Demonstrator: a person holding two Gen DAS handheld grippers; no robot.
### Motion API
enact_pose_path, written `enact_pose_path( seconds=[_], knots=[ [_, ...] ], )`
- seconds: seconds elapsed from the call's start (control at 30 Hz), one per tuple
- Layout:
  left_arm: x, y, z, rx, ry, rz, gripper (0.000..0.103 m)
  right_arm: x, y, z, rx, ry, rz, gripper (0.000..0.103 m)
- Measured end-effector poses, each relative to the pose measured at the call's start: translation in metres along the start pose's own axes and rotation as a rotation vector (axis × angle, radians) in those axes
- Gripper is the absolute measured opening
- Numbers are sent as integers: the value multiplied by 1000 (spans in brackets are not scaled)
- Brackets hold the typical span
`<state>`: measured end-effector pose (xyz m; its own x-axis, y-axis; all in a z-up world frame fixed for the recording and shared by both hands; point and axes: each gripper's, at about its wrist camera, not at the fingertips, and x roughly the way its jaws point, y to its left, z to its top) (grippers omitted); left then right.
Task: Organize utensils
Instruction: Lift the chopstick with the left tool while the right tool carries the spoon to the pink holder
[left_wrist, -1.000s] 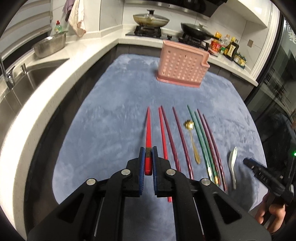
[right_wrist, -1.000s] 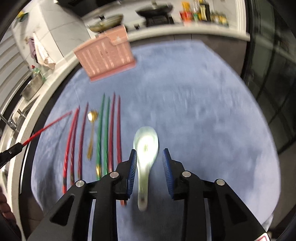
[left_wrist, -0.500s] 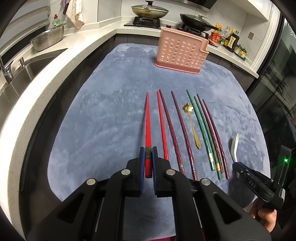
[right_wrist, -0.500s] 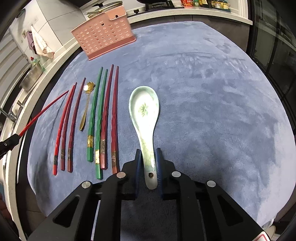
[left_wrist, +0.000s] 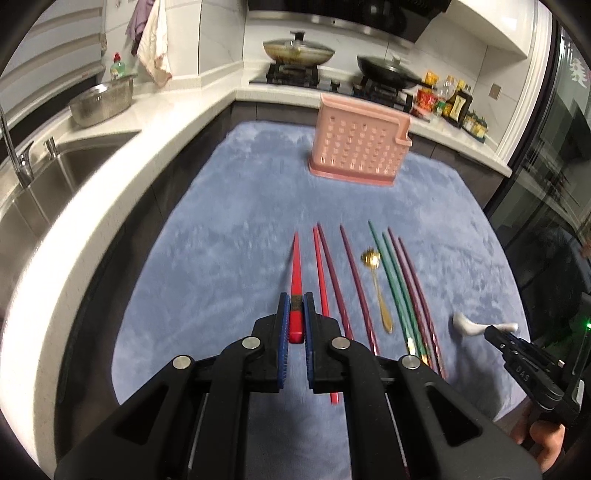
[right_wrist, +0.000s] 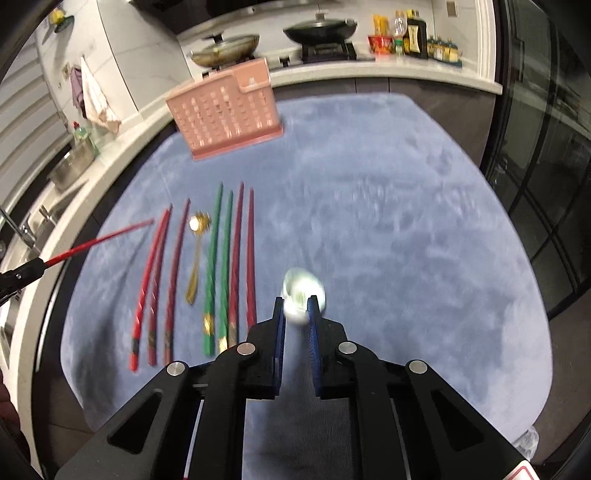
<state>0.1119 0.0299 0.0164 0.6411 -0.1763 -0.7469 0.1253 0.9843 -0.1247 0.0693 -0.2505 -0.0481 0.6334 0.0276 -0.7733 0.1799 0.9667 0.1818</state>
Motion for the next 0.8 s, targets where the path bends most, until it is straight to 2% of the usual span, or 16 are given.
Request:
enact_pose_path(
  seconds=[0.2,0.4,0.57,0.8],
  knots=[
    [-9,3,31,-4,-75,9,7,-7,3,27,-8,-48,3,5],
    [-14,8,65,-9,-148,22,7,-9,5,48,-11,-79,11,5],
    [-17,6,92,6,-192,21,7,-10,9,69,-5,-96,49,5],
    [-25,-7,146,38,-289,12,7,-6,20,122,1,-138,129,5]
  ],
)
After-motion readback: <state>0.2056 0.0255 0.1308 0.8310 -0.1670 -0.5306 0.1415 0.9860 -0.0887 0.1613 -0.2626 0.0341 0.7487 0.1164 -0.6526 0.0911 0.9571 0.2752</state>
